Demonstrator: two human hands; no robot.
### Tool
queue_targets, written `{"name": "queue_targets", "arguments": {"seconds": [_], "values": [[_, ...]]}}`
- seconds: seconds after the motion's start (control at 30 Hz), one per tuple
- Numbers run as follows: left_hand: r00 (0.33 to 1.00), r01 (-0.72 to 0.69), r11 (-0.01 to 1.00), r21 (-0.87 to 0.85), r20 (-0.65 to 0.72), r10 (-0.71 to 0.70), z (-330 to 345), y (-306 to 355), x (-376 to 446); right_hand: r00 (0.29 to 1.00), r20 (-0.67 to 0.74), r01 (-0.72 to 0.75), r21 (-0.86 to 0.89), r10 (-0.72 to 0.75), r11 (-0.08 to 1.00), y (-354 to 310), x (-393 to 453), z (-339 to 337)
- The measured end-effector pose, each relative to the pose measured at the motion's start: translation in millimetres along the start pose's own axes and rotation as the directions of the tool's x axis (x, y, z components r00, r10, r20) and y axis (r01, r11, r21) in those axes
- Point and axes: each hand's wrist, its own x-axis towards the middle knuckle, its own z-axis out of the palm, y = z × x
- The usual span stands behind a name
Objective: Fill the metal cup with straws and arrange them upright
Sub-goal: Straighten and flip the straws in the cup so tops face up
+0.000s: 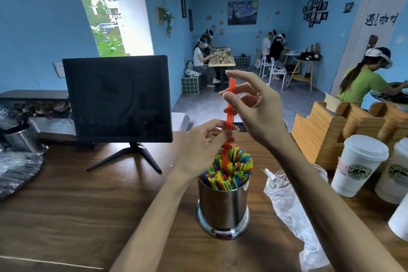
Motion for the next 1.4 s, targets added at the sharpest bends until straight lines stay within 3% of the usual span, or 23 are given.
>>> {"name": "queue_targets", "arguments": {"seconds": [0.23,0.4,0.53,0.67,0.8,0.93,1.17,1.3,1.4], "values": [[1.0,0.001,0.999,-0.054,-0.006,-0.002,2.5,3.3,-2.0,0.999,-0.023,-0.045,0.079,0.047,0.996,-0.4,0.4,-2.3],[0.985,0.011,0.995,-0.096,-0.169,-0.027,-0.5,3.6,-2.1,0.988,-0.088,-0.096,0.277,0.125,0.956,-3.3,2.0,-6.6],[0.965,0.01,0.982,-0.188,-0.256,-0.059,-8.3,8.7,-1.1,0.991,-0.07,-0.096,0.217,0.113,0.971,1.6,-0.4,-8.1],[0.987,0.086,0.931,-0.355,-0.099,-0.129,-16.7,28.7,-1.1,0.989,0.128,-0.078,0.066,0.069,0.995,6.3,-5.3,-5.7],[0.987,0.144,0.864,-0.482,0.013,-0.157,-26.5,33.7,2.8,0.975,0.217,-0.056,0.076,0.038,0.996,6.6,-8.9,-5.4],[0.994,0.106,0.913,-0.395,0.028,-0.103,-26.9,33.3,2.9,0.973,0.231,-0.027,0.084,0.007,0.996,2.4,-7.7,-9.4],[0.99,-0.085,0.994,-0.068,-0.119,0.077,-19.3,39.2,5.5,0.978,0.208,-0.027,0.153,-0.005,0.988,-7.4,-2.0,-14.4],[0.975,-0.183,0.957,0.226,-0.084,0.206,-16.8,37.5,6.1,0.989,0.146,-0.024,0.12,0.006,0.993,-8.2,-7.9,-8.7],[0.965,-0.205,0.922,0.329,-0.086,0.246,-15.6,34.7,7.3,0.996,0.089,-0.01,0.054,0.005,0.999,-8.7,-11.7,-7.2]]}}
